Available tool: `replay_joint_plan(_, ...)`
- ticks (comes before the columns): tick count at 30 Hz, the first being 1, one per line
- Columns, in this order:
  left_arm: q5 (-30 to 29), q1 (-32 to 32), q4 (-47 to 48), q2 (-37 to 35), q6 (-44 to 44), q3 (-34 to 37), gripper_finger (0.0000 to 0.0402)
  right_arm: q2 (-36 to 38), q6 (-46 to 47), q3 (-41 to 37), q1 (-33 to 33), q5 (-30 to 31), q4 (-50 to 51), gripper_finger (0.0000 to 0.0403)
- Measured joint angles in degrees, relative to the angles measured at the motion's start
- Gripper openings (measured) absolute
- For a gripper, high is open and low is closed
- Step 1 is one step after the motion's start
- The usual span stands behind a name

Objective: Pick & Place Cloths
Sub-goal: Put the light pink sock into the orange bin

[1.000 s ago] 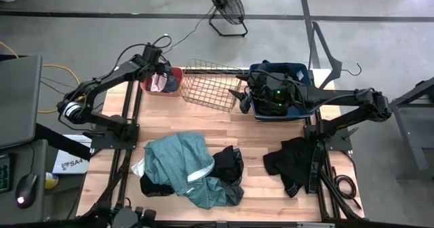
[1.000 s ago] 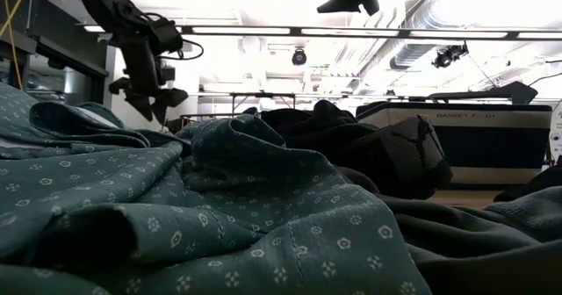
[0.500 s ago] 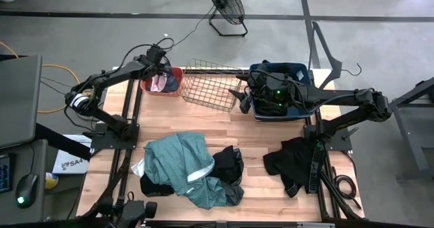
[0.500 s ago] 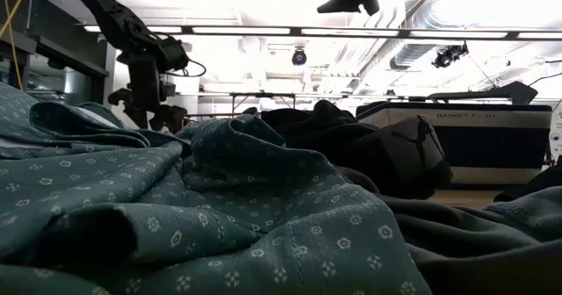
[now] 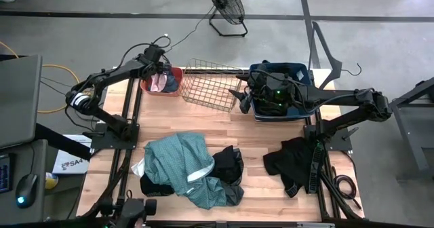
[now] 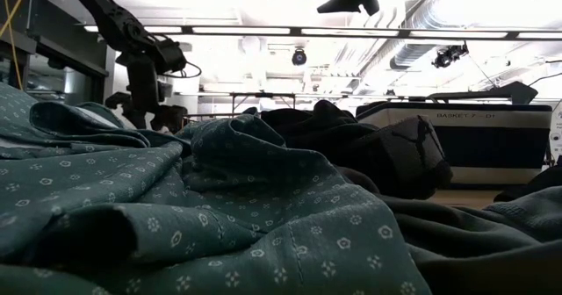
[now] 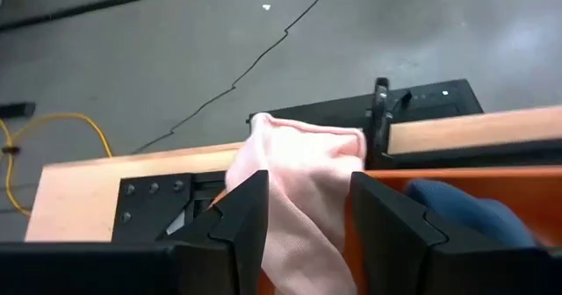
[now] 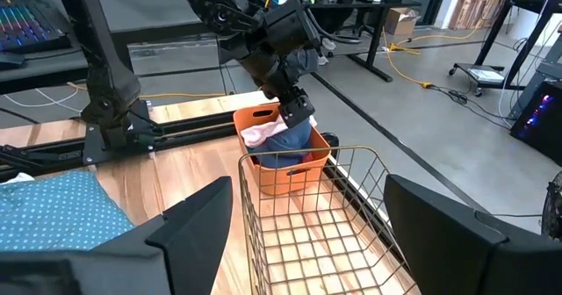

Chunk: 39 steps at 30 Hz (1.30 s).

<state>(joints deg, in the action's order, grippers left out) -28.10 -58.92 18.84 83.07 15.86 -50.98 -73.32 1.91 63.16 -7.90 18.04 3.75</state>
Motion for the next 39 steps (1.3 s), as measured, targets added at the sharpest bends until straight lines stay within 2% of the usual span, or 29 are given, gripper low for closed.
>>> replay_joint_plan(13,-0.97,0.02,-0.63,2.29,2.62,0.01,0.0150,0.00,0.02,0.00,0.00,0.00,0.61,0.0288)
replay_joint_plan(22,-2.46,0.01,-0.77,6.87,2.66,0.00,0.0099,0.00,0.02,0.00,0.00,0.00,1.12,0.0288)
replay_joint_plan(29,-0.80,0.04,-0.11,5.71,2.03,0.00,0.0010,0.00,0.04,0.00,0.01,0.00,1.33,0.0288)
replay_joint_plan(39,4.17,0.04,6.80,-0.93,1.33,0.01,0.0001,0.00,0.04,0.00,0.01,0.00,1.33,0.0288)
